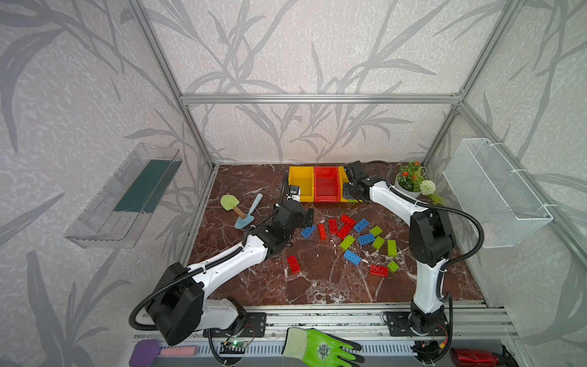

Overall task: Sort the legos into containers by color
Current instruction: Pick up the lego from the top-center of the table, then place the lego in the container.

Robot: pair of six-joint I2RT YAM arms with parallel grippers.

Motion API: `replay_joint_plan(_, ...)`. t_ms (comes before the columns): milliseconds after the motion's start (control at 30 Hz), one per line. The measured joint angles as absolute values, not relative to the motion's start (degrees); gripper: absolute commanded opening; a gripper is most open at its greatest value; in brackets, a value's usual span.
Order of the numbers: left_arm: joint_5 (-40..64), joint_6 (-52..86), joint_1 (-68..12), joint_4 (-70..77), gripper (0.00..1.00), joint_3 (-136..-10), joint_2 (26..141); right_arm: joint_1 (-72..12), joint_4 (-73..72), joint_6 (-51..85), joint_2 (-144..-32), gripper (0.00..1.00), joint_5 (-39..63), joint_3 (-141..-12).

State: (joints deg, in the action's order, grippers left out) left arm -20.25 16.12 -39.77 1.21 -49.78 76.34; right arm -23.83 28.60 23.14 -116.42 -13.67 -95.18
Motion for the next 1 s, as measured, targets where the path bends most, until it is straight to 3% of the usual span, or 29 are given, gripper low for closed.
replay_joint_plan(700, -20.14, 16.03, -40.03, -1.67, 0.99, -54.06, 80.84, -19.11, 29.93, 17.65, -133.43, 0.29, -10.15, -115.15)
replay_joint_plan(767, -20.45, 15.99, -40.03, -1.85, 0.99, -54.3, 80.84, -19.11, 30.74, 17.56, -134.76, 0.33, -9.78, -117.19)
replay_joint_plan(1000, -21.04, 15.44, -40.03, -2.44, 0.99, -54.41, 80.84, -19.11, 33.61, 17.23, -138.02, 0.65, -8.82, -122.06)
